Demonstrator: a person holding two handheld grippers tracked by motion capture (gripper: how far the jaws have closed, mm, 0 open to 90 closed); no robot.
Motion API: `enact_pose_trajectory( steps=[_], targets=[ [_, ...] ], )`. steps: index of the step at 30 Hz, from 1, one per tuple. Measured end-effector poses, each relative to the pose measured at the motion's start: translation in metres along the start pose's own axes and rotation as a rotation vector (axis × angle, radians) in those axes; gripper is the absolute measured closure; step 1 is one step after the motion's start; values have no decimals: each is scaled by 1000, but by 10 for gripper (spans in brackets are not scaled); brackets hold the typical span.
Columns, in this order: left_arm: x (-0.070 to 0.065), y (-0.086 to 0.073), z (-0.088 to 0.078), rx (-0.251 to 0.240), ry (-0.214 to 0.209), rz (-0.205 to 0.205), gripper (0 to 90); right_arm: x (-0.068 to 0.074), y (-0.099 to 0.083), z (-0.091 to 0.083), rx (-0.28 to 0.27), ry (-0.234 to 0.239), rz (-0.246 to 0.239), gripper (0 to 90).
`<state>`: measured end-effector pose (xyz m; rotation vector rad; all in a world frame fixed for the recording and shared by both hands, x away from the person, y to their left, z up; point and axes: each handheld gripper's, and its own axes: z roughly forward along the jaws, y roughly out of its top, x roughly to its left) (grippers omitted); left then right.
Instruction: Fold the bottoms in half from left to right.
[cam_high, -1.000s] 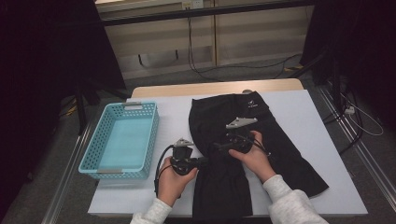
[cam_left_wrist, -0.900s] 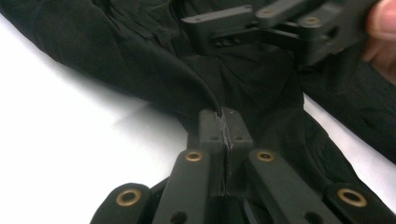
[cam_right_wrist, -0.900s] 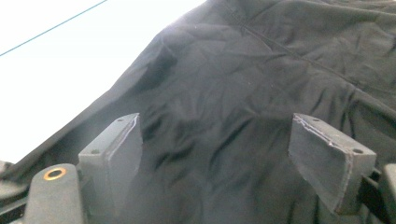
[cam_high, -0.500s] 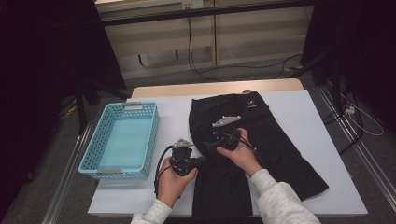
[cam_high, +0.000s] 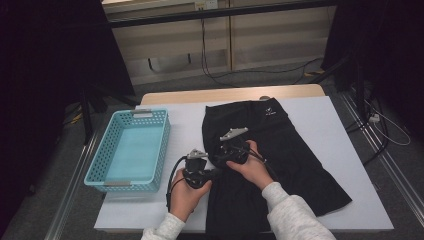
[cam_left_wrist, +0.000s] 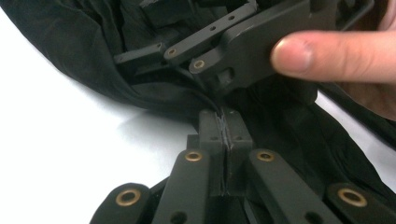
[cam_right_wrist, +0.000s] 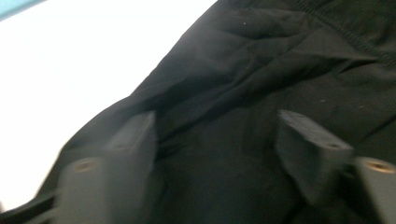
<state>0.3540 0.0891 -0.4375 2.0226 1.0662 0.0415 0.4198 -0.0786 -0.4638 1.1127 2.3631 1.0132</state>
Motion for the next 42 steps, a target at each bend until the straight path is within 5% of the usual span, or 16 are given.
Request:
enact_pose_trajectory(
  steps=[2, 6, 9, 22, 26, 32, 38, 42],
  targets=[
    [1, -1, 0, -3, 6, -3, 889, 1, 0, -2, -6, 29, 9, 659],
    [2, -1, 0, -3, 6, -10, 890, -3, -1, -4, -12, 31, 18, 893],
    [2, 0, 0, -8, 1, -8, 890, -10, -3, -9, -33, 41, 61, 900],
    [-3, 8, 6, -41, -29, 19, 869, -46, -15, -65, -110, -17, 104, 900],
    [-2, 8, 8, -29, -41, 39, 792, -52, -24, -75, -101, -46, 101, 900],
    [-1, 6, 10, -37, -42, 60, 509, -66, -43, -85, -80, -78, 126, 900],
    [1, 2, 14, -15, -27, 72, 398, -73, -52, -89, -57, -108, 136, 890],
    [3, 1, 15, -2, -19, 83, 357, -66, -47, -85, -62, -120, 90, 734]
  ],
)
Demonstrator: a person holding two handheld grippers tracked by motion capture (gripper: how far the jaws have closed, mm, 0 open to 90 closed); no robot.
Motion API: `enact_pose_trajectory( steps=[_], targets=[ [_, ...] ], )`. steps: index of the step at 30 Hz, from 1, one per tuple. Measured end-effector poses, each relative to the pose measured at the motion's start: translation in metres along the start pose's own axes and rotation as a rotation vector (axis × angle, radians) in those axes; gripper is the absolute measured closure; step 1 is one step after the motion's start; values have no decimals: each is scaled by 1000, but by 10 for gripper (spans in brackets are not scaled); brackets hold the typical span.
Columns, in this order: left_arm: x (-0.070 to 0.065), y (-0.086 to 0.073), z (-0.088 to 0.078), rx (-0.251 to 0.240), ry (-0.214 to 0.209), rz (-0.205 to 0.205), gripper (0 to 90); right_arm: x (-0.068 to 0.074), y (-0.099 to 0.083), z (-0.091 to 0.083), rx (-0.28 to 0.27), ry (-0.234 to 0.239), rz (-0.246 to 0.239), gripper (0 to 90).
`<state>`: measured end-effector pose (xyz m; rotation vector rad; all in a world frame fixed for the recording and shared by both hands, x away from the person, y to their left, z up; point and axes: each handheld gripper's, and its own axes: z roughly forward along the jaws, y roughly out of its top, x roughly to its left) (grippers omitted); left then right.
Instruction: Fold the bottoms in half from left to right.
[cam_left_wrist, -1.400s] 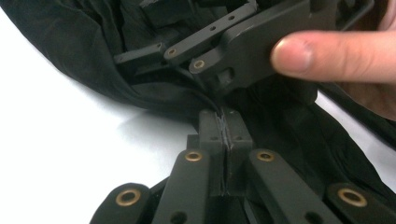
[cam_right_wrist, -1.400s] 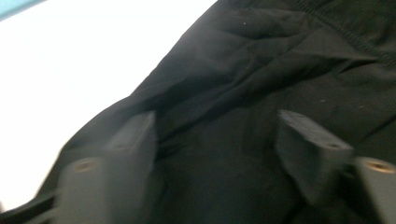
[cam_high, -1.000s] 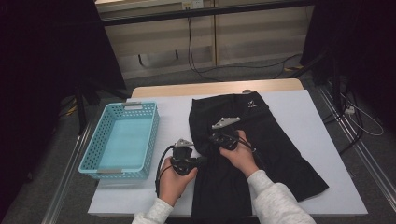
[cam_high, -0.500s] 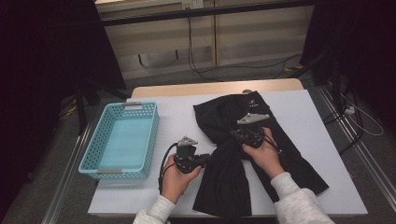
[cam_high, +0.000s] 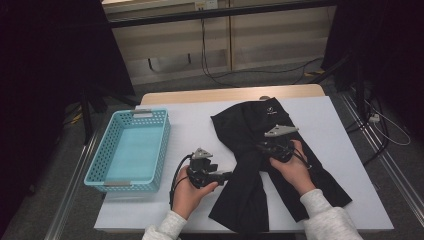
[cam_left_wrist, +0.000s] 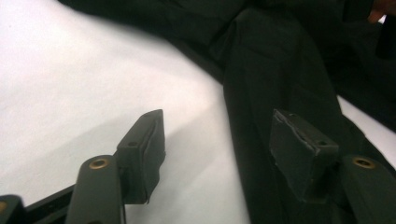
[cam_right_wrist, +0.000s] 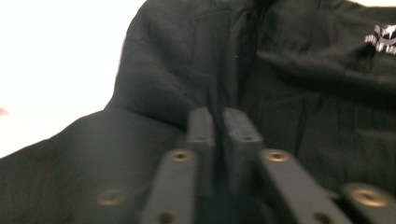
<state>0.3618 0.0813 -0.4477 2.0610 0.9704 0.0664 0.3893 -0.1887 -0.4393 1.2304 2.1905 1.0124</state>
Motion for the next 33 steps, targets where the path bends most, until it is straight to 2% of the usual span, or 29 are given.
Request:
enact_pose_trajectory(
  steps=[3, 10, 14, 16, 18, 20, 21, 22, 25, 28, 33],
  targets=[
    [1, -1, -1, 6, 6, 10, 338, 11, 9, 7, -14, -5, -31, 593],
    [5, -2, -8, -4, 11, 8, 312, 37, 36, 35, -35, 12, -77, 385],
    [8, -5, -12, -5, 18, 3, 302, 51, 49, 58, -12, 34, -91, 318],
    [9, -7, -14, -8, 23, 1, 296, 55, 52, 68, 3, 23, -98, 311],
    [10, -8, -17, -10, 24, 4, 287, 58, 53, 78, 17, 9, -112, 363],
    [10, -9, -18, -8, 24, 3, 277, 61, 53, 84, 39, -4, -135, 470],
    [10, -10, -18, -11, 22, 1, 273, 61, 53, 87, 43, -9, -145, 560],
    [9, -11, -18, -4, 20, 5, 272, 61, 54, 87, 47, -9, -153, 724],
    [7, -12, -14, 1, 15, 9, 272, 54, 56, 85, 63, 5, -118, 892],
    [5, -12, -11, -2, 8, 17, 273, 45, 59, 80, 51, 0, -100, 900],
    [2, -11, -3, 15, -8, 27, 273, 29, 67, 60, -8, 0, -39, 900]
  ],
)
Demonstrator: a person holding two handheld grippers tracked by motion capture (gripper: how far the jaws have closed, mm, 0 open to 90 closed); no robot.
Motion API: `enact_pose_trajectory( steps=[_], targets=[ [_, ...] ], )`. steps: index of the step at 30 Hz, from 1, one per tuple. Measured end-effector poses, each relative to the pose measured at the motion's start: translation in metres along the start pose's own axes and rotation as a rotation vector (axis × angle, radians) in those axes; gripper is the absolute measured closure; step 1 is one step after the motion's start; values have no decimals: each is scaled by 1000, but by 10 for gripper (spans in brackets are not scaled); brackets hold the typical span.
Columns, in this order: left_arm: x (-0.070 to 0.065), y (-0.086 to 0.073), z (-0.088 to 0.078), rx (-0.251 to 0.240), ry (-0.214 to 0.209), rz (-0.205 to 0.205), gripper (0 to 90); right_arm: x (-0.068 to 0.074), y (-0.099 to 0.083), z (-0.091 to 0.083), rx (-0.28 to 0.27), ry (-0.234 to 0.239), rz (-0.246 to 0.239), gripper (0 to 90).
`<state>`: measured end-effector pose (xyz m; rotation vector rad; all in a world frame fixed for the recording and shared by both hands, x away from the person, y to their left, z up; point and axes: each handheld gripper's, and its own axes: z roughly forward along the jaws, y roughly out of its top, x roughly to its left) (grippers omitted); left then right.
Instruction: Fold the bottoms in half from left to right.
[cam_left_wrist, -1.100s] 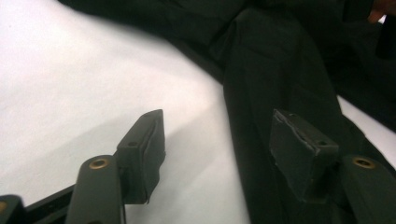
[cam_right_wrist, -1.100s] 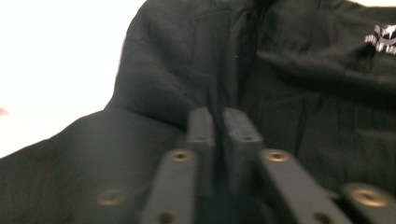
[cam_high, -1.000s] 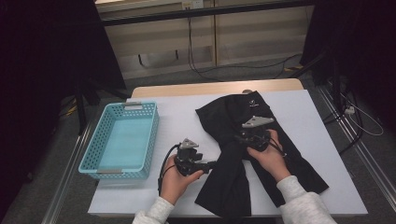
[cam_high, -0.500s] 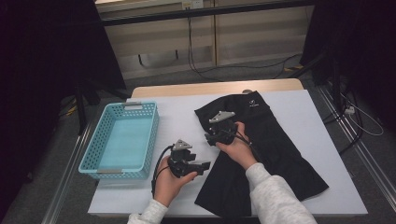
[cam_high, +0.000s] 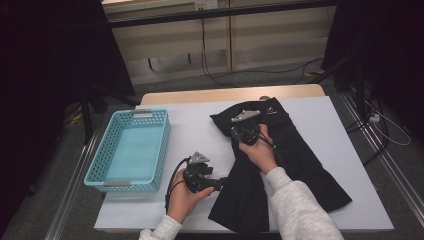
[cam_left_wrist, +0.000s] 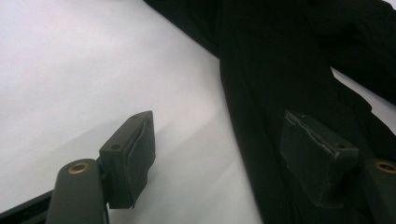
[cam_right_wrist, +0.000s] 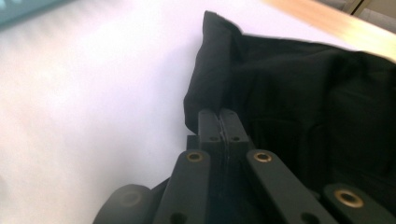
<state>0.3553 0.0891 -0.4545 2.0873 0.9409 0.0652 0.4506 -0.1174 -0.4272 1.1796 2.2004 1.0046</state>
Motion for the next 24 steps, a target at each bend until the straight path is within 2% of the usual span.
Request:
enact_pose_trajectory(
  steps=[6, 9, 18, 19, 20, 23, 24],
  targets=[
    [-4, 0, 7, 8, -12, 12, 287, -13, 6, -14, -40, -12, 37, 900],
    [-5, -1, 8, 8, -9, 17, 313, -15, 7, -18, -45, -17, 38, 900],
    [-17, 0, 10, 52, -16, 44, 585, -15, 6, -21, -51, -12, 41, 900],
    [-18, 0, 11, 47, -3, 38, 605, -15, 5, -21, -49, -11, 40, 899],
    [-18, 1, 10, 71, -15, 40, 637, -15, 4, -22, -51, -11, 38, 899],
    [-21, 1, 12, 77, -9, 40, 730, -15, 2, -23, -49, -9, 39, 899],
    [-22, 1, 12, 76, -8, 26, 759, -15, 2, -23, -48, -8, 40, 900]
  ],
)
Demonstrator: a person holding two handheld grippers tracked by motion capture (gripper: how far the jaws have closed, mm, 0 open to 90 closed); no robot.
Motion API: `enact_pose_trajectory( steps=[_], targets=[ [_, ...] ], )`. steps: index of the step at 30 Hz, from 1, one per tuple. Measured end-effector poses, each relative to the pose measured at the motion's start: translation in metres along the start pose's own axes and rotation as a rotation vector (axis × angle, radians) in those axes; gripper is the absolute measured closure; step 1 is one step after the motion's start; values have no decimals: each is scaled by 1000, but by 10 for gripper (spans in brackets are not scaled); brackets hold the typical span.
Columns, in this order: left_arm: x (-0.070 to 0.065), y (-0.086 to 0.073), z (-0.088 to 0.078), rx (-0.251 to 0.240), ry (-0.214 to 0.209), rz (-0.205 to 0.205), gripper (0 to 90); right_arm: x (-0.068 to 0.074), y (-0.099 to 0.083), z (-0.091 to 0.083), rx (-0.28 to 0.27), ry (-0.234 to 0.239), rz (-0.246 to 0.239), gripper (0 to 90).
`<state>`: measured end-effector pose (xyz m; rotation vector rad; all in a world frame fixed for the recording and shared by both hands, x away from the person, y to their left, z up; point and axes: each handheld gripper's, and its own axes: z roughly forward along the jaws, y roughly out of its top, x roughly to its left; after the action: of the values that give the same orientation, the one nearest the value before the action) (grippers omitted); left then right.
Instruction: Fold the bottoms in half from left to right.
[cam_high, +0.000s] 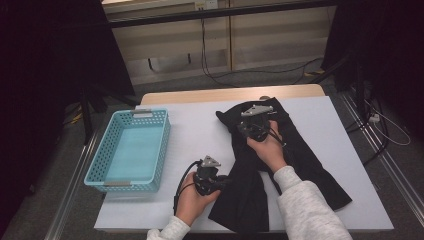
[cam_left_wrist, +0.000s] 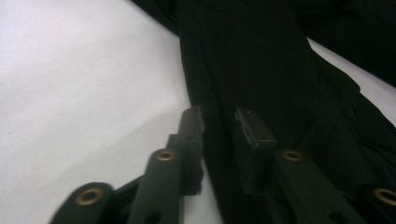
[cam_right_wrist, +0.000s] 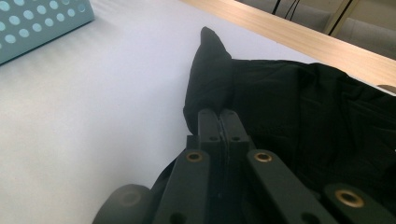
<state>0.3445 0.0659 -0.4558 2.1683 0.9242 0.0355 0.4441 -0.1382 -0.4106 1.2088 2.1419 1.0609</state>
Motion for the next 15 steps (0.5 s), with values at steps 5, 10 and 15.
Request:
enact_pose_trajectory(
  steps=[5, 10, 15],
  targets=[
    [-4, 1, 2, 26, -38, -20, 889, -2, -3, 0, 7, -3, -4, 900],
    [-11, 5, -2, 21, -69, -26, 900, -7, -2, -1, 2, -14, -2, 900],
    [-15, 15, -14, -23, -120, -41, 900, -15, -1, -7, -3, -34, 3, 900]
  ],
)
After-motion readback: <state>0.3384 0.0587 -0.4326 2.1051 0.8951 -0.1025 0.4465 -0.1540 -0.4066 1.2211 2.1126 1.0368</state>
